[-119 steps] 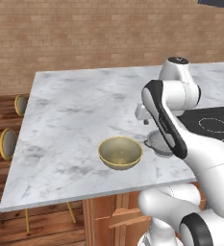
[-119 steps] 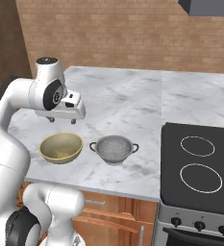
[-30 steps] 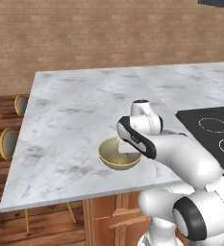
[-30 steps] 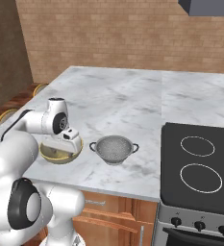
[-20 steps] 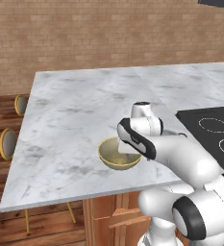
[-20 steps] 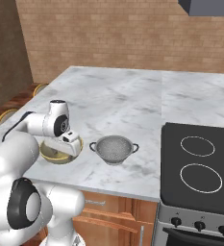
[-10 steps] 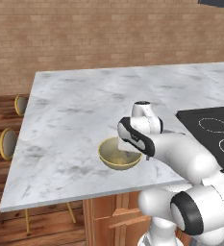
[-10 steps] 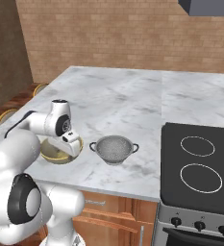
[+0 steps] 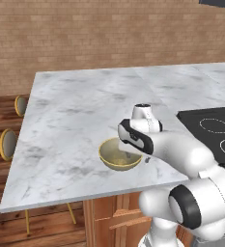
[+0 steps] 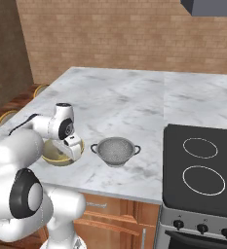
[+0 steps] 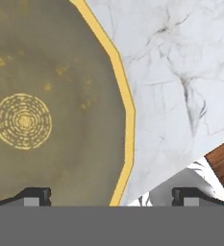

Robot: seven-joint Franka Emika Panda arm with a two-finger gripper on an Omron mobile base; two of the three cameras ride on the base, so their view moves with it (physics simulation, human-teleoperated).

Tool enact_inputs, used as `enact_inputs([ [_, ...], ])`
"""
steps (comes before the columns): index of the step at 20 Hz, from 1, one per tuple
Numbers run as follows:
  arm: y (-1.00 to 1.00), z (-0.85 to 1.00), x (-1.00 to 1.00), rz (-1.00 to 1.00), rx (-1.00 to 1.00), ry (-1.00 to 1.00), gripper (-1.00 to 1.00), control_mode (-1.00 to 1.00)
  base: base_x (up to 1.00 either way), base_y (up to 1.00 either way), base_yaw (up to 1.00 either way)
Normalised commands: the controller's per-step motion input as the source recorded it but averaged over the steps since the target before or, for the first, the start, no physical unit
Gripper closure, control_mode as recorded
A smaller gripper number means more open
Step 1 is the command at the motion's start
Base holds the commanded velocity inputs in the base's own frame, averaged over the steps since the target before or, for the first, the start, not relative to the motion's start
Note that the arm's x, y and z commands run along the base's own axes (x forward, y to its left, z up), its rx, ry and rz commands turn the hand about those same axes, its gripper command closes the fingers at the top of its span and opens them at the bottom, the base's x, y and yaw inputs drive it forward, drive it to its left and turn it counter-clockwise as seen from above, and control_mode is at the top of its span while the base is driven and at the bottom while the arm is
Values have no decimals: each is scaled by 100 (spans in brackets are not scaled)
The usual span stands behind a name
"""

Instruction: Pick the bowl and colander and place them in the sink. Then turn on the water.

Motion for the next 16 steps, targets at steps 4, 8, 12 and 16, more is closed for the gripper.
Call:
enact_inputs([
  [4,0,-20,13,-10,0,1,-100,-100,0,0,0],
  [8,0,-17,16,-9,0,0,-100,-100,0,0,0],
  [12,0,-14,20,-8,0,0,-100,-100,0,0,0],
  [16,0,-14,8,-8,0,1,-100,-100,0,0,0],
])
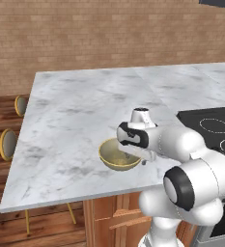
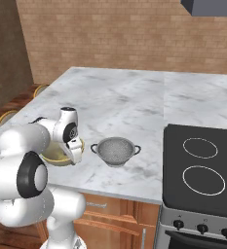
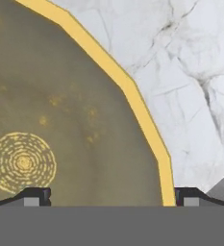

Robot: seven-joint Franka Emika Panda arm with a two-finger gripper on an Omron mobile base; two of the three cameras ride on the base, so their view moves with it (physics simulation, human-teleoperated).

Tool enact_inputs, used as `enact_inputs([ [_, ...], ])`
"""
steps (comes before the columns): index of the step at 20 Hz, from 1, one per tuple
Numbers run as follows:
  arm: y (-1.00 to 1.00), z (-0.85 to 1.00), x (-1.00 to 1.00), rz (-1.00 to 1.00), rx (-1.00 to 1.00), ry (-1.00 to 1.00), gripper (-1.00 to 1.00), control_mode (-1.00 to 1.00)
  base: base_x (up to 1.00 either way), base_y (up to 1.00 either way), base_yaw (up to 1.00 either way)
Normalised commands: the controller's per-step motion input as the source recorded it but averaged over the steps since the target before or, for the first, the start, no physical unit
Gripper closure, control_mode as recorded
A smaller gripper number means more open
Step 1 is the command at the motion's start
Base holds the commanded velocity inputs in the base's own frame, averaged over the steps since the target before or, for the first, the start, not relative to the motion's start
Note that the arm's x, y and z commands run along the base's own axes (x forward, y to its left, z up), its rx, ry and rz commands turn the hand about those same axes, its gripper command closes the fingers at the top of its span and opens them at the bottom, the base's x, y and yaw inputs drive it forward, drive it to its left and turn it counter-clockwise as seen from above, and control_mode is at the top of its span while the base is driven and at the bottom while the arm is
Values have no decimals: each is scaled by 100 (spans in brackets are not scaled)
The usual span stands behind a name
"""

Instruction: Pick the bowl and colander and place them in the sink. Then turn on the water.

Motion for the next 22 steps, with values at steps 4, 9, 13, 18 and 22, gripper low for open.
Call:
enact_inputs([
  [4,0,-9,0,-6,0,0,100,-100,0,0,0],
  [9,0,0,0,-3,0,0,100,-100,0,0,0],
  [13,0,0,0,-1,0,0,100,-100,0,0,0],
  [18,1,0,0,0,0,-1,100,-100,0,0,0],
  [22,11,61,-7,0,4,-8,100,-100,0,0,0],
])
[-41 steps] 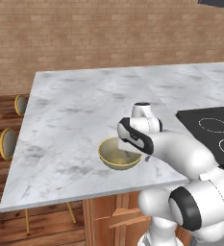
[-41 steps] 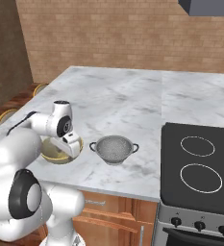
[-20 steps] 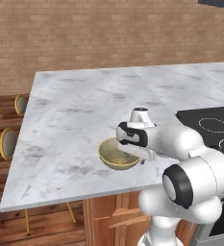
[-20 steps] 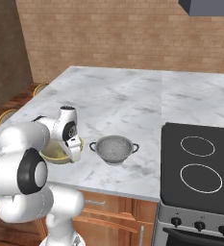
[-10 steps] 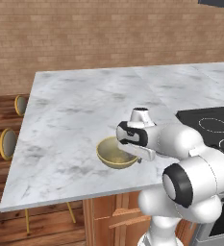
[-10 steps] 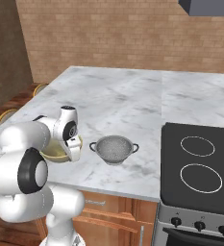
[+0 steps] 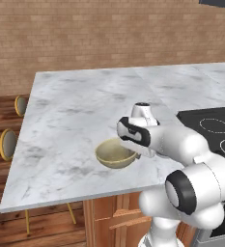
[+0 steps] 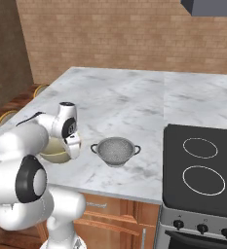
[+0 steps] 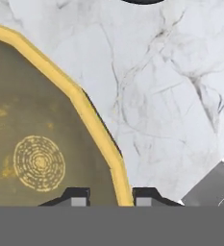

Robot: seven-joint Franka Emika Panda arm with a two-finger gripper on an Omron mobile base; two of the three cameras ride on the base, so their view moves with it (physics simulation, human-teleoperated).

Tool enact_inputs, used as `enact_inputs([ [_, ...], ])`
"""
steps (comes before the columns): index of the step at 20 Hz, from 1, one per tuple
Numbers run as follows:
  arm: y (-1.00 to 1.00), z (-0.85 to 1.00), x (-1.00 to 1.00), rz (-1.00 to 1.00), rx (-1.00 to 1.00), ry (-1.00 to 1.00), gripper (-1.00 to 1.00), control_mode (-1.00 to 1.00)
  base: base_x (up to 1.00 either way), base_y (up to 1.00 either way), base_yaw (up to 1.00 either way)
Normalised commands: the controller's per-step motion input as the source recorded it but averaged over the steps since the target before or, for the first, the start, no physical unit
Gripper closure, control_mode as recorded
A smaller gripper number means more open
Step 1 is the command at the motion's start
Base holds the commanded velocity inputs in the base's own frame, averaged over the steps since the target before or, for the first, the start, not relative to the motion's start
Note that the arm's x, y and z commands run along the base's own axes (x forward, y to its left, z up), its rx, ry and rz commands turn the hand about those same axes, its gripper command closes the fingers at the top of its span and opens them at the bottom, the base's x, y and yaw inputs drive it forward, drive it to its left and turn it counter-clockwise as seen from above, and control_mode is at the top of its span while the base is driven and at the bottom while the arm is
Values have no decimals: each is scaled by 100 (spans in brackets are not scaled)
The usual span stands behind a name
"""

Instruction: Pick the bowl and colander and place them in the sink. Then turn on the water.

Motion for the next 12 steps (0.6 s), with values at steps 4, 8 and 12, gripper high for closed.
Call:
enact_inputs([
  [4,10,100,-9,2,14,-6,100,-100,0,0,0],
  [8,1,100,-30,4,11,-8,100,-100,0,0,0],
  [12,0,95,-46,2,13,-3,100,-100,0,0,0],
])
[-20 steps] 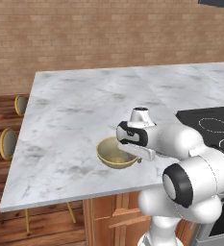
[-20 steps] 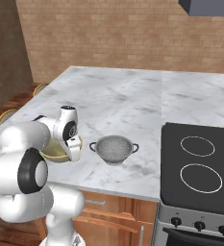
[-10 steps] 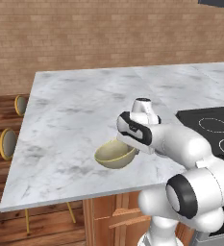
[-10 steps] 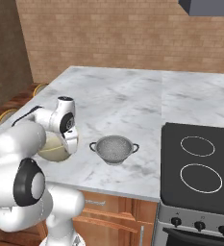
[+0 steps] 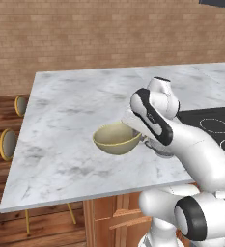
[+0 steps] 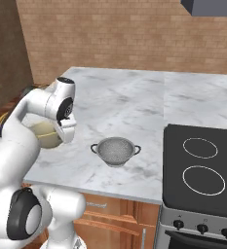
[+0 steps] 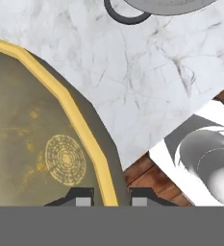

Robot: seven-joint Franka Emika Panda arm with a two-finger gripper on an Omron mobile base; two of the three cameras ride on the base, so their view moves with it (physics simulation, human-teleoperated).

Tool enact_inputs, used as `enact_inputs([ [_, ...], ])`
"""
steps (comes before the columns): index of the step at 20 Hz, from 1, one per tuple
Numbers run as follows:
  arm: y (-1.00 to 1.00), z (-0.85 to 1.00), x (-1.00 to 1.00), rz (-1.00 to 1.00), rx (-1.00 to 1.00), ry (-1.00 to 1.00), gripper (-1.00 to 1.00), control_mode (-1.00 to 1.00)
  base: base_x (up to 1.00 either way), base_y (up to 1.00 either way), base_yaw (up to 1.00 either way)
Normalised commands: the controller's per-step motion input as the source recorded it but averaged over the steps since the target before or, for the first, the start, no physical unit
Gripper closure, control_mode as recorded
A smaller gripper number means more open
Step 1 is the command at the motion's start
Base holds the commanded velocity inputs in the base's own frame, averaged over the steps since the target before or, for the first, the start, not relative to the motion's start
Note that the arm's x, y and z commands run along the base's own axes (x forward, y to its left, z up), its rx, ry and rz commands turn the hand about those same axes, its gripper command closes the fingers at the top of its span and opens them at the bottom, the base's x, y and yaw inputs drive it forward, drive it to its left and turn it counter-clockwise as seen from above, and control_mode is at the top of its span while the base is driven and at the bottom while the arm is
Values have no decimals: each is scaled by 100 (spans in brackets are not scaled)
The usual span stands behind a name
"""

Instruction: Pick the bowl and colander and place them in the sink. Then turn on the water.

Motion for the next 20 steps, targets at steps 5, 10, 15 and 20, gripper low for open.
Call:
enact_inputs([
  [5,0,80,-25,0,13,-1,100,-100,0,0,0],
  [10,2,58,-19,0,3,-1,100,-100,0,0,0],
  [15,11,23,-28,0,-1,-5,100,-100,0,0,0],
  [20,14,11,-43,0,-3,-17,100,-100,0,0,0],
])
